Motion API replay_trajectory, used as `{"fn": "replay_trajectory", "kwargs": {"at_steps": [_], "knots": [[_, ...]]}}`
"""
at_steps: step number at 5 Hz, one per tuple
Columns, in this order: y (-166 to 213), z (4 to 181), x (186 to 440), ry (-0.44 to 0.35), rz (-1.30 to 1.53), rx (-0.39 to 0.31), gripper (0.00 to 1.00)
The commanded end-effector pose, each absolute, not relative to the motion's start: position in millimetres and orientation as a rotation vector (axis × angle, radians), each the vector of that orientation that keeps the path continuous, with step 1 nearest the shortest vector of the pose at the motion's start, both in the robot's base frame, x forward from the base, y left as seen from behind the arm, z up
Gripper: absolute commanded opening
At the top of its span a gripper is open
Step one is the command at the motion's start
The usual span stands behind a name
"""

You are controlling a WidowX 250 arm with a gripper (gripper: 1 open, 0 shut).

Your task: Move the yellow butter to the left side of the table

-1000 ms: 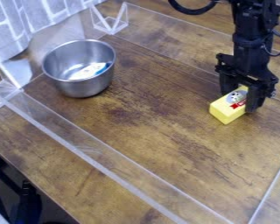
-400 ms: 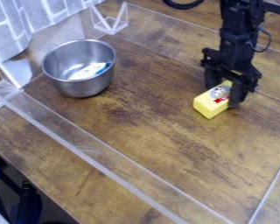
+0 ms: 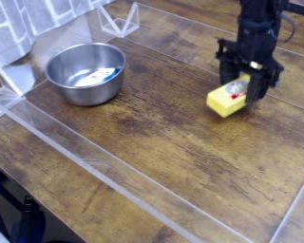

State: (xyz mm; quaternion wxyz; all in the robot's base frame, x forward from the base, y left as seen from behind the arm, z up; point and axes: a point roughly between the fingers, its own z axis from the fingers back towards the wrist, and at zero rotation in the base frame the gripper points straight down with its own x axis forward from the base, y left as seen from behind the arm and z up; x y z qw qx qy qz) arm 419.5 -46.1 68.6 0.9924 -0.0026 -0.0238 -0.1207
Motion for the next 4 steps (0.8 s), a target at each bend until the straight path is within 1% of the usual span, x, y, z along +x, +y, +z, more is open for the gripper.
{"fn": "replay_trajectory", "kwargs": {"at_steps": [1, 2, 3, 4], "knots": [[-23, 155.6, 423, -0.220, -0.203, 0.029, 0.00], [21, 180.0, 418, -0.254, -0.157, 0.054, 0.00], [41, 176.8, 415, -0.252, -0.148, 0.072, 0.00], [30, 173.8, 388, -0.228, -0.159, 0.067, 0.00]]}}
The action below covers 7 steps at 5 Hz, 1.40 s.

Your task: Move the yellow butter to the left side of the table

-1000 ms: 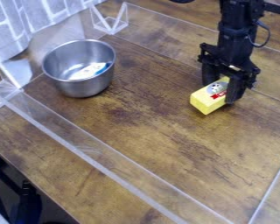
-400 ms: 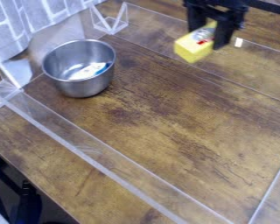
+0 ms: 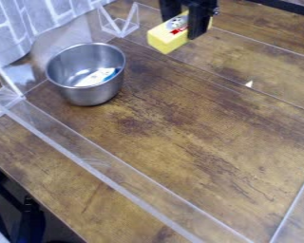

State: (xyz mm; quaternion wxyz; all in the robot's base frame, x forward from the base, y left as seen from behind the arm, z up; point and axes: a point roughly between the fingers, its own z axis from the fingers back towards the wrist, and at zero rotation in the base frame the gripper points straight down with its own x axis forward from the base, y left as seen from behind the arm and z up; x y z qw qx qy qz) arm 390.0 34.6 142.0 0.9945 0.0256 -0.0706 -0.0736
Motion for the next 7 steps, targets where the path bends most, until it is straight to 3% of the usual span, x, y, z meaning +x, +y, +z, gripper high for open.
{"fn": "replay_trajectory", "kwargs": {"at_steps": [1, 2, 3, 5, 7], "knots": [[5, 166.9, 377, -0.233, -0.204, 0.056, 0.00], [-18, 145.0, 381, -0.234, -0.238, 0.048, 0.00], [-30, 133.0, 401, -0.242, -0.265, 0.040, 0.00], [-32, 115.9, 438, -0.268, -0.280, 0.048, 0.00], [-29, 113.5, 444, -0.275, -0.280, 0.053, 0.00]]}}
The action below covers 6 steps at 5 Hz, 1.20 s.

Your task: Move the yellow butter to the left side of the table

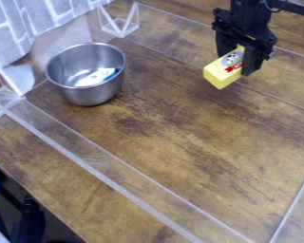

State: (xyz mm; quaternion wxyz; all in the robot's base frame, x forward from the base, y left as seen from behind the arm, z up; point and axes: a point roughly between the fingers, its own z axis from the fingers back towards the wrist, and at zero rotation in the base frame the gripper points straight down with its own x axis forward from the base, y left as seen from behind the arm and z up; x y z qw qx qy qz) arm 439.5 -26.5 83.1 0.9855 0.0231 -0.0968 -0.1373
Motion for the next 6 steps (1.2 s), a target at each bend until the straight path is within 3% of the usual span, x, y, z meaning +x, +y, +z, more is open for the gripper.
{"fn": "replay_trajectory", "kwargs": {"at_steps": [1, 6], "knots": [[-28.3, 113.6, 443.8, -0.275, -0.279, 0.055, 0.00], [-23.3, 113.4, 440.5, -0.274, -0.276, 0.062, 0.00]]}}
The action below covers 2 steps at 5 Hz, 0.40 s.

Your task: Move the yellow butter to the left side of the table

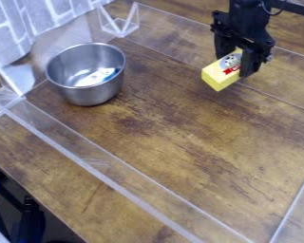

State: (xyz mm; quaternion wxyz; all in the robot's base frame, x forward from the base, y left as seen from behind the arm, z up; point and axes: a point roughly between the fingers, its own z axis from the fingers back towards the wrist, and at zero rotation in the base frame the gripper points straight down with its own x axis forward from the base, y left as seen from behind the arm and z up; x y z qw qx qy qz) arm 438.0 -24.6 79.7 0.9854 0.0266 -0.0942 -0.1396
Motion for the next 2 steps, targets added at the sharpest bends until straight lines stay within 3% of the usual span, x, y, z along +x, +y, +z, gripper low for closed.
{"fn": "replay_trajectory", "kwargs": {"at_steps": [1, 2], "knots": [[-22.6, 112.0, 440.8, -0.273, -0.275, 0.063, 0.00], [-22.1, 110.2, 441.3, -0.272, -0.274, 0.063, 0.00]]}}
